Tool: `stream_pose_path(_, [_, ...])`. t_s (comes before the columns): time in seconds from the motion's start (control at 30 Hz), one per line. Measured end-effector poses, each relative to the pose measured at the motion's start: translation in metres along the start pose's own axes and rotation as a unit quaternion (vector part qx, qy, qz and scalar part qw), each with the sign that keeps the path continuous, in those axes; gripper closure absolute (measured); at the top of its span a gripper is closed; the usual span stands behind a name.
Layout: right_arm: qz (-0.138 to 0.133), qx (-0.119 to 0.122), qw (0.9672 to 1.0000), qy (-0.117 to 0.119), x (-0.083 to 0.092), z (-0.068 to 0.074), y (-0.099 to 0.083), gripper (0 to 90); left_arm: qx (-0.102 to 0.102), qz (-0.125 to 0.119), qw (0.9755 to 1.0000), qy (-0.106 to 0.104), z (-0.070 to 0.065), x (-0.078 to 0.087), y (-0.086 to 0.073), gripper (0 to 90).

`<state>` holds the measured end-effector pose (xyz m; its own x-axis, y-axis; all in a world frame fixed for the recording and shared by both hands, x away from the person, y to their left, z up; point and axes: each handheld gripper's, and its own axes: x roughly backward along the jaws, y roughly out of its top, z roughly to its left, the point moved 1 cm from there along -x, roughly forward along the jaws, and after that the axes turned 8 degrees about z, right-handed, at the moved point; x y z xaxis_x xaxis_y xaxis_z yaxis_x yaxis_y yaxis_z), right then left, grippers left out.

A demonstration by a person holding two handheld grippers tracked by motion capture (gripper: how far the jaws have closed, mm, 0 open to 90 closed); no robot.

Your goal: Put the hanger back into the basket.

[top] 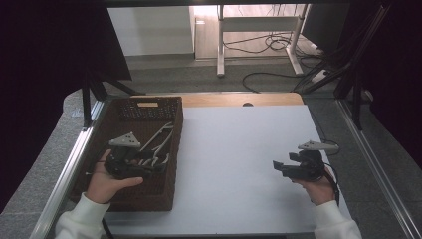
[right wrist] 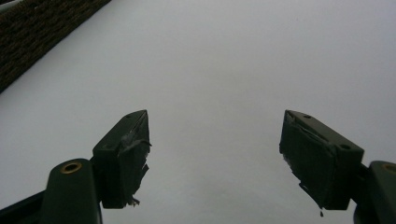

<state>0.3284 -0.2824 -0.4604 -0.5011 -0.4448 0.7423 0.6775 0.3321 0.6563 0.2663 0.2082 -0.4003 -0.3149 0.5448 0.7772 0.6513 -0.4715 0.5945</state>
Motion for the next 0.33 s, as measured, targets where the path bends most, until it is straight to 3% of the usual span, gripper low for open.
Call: stream_pose_path(0.33, [-0.010,0.028,0.9995,0.015,0.0069,0.0017,-0.0009,24.3,0.016,-0.018,0.9997,0.004,-0.0032,-0.0134,0.0006,30.9])
